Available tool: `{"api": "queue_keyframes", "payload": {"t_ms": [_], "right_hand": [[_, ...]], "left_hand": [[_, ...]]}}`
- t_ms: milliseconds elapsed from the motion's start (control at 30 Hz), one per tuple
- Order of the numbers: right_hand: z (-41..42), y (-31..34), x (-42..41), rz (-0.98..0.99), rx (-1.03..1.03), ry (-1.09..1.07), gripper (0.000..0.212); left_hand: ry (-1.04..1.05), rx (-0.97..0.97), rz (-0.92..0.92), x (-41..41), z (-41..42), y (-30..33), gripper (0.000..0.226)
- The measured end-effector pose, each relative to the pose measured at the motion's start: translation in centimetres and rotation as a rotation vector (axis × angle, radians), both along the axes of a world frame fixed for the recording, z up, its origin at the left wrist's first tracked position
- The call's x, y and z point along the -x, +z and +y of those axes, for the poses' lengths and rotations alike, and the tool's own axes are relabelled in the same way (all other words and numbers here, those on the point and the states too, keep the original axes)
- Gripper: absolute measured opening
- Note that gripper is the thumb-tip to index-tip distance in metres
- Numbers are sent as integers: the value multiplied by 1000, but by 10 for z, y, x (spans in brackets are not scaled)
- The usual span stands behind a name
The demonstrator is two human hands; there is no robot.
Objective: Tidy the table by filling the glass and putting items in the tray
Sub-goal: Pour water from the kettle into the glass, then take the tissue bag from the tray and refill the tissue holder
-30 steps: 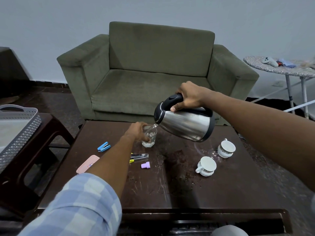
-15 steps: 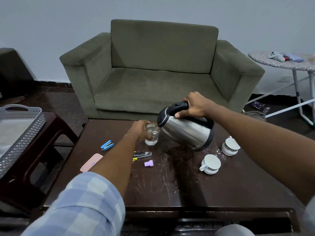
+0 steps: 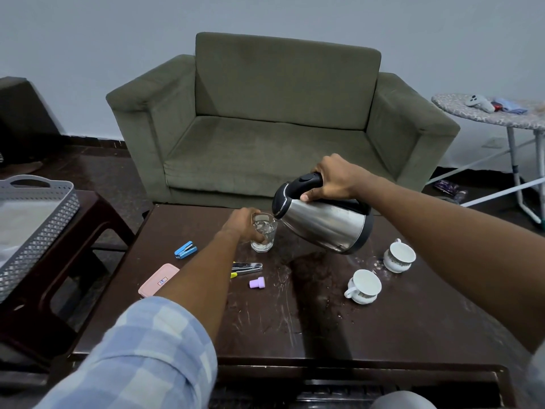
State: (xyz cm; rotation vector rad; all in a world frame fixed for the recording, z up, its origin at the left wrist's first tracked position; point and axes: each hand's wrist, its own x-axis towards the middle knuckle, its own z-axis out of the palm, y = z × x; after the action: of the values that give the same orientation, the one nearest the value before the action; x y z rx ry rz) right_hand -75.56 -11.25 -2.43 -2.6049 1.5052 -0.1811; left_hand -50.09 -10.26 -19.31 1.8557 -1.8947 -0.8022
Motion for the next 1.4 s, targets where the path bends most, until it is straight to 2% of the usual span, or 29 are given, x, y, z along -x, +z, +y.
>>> {"api": "queue_keyframes", "payload": {"t_ms": [467, 633, 800, 1033, 1400], "right_hand": [[18, -46, 20, -239, -23, -161, 66], [27, -61, 26, -412, 30, -266, 66], [55, -88, 23, -638, 149, -490, 47], [86, -138, 0, -972, 318, -846, 46], [62, -153, 6, -1059, 405, -1004, 53]], "left_hand": [[9, 10, -8, 2, 3, 4, 83], [20, 12, -1, 2, 3, 3, 86], [42, 10, 22, 2, 5, 0, 90], [74, 31, 54, 7, 10, -9, 92], [85, 104, 86, 57, -12, -16, 96]]}}
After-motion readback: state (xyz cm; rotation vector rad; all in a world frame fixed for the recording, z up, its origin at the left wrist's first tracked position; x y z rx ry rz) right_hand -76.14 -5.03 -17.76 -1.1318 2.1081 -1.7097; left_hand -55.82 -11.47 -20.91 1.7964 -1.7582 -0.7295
